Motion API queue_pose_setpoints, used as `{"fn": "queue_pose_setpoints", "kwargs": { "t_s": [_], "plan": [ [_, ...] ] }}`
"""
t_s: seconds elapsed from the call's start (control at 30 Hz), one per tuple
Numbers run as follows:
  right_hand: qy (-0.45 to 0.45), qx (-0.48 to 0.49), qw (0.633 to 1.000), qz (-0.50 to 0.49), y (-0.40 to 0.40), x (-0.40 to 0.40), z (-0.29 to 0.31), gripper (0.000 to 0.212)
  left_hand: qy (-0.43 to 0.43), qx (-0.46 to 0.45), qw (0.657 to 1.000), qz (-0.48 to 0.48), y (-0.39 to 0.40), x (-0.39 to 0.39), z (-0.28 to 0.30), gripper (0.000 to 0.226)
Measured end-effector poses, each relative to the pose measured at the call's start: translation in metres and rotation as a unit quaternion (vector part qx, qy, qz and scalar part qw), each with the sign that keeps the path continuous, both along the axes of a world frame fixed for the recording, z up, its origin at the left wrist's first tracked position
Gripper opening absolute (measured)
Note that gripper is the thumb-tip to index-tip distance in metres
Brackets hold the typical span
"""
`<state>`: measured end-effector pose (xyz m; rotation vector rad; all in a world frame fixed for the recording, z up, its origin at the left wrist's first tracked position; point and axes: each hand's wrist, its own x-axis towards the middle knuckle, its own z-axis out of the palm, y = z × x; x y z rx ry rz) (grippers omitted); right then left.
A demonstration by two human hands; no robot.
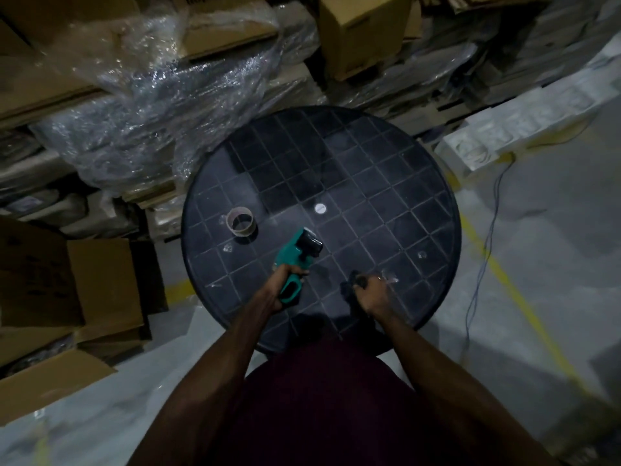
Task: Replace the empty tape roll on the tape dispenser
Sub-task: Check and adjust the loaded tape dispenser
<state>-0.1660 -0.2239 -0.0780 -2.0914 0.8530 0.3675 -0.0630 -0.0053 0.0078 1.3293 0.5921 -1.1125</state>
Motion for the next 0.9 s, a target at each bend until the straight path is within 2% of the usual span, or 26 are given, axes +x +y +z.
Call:
{"fn": "queue_pose_setpoints", "kwargs": {
  "t_s": [0.07, 0.13, 0.2, 0.3, 0.4, 0.5, 0.57, 0.67, 0.8, 0.9],
  "plan": [
    [-0.071, 0.064, 0.995, -0.041, 0.021, 0.016, 0.015, 0.017, 0.014, -0.017, 1.0, 0.022, -0.005, -0.002, -0.003, 0.014],
    [-0.127, 0.168, 0.973, -0.098, 0.038, 0.034, 0.034, 0.012, 0.024, -0.041, 0.998, 0.038, -0.01, -0.005, -0.003, 0.011],
    [-0.123, 0.27, 0.943, -0.151, 0.051, 0.049, 0.053, 0.009, 0.024, -0.063, 0.996, 0.049, -0.014, -0.006, -0.002, 0.008],
    [-0.108, 0.343, 0.914, -0.187, 0.057, 0.063, 0.066, 0.013, 0.023, -0.078, 0.996, 0.042, -0.017, -0.005, 0.002, 0.009],
    [-0.115, 0.362, 0.904, -0.196, 0.059, 0.071, 0.069, 0.017, 0.028, -0.09, 0.995, 0.035, -0.017, -0.006, 0.003, 0.022],
    [-0.153, 0.367, 0.896, -0.196, 0.064, 0.075, 0.067, 0.016, 0.028, -0.087, 0.996, -0.019, -0.013, -0.009, 0.001, 0.016],
    [-0.183, 0.334, 0.902, -0.204, 0.065, 0.074, 0.064, 0.005, 0.022, -0.069, 0.995, -0.073, -0.015, -0.011, -0.001, 0.01],
    [-0.201, 0.283, 0.914, -0.211, 0.067, 0.069, 0.062, 0.01, 0.024, -0.031, 0.994, -0.101, -0.023, -0.017, -0.005, 0.005],
    [-0.203, 0.258, 0.925, -0.191, 0.07, 0.061, 0.067, 0.009, -0.047, 0.027, 0.993, -0.107, -0.03, -0.02, -0.014, 0.012],
    [-0.213, 0.223, 0.935, -0.176, 0.071, 0.064, 0.063, 0.018, -0.129, 0.067, 0.98, -0.133, -0.03, -0.016, -0.021, 0.009]
  ]
}}
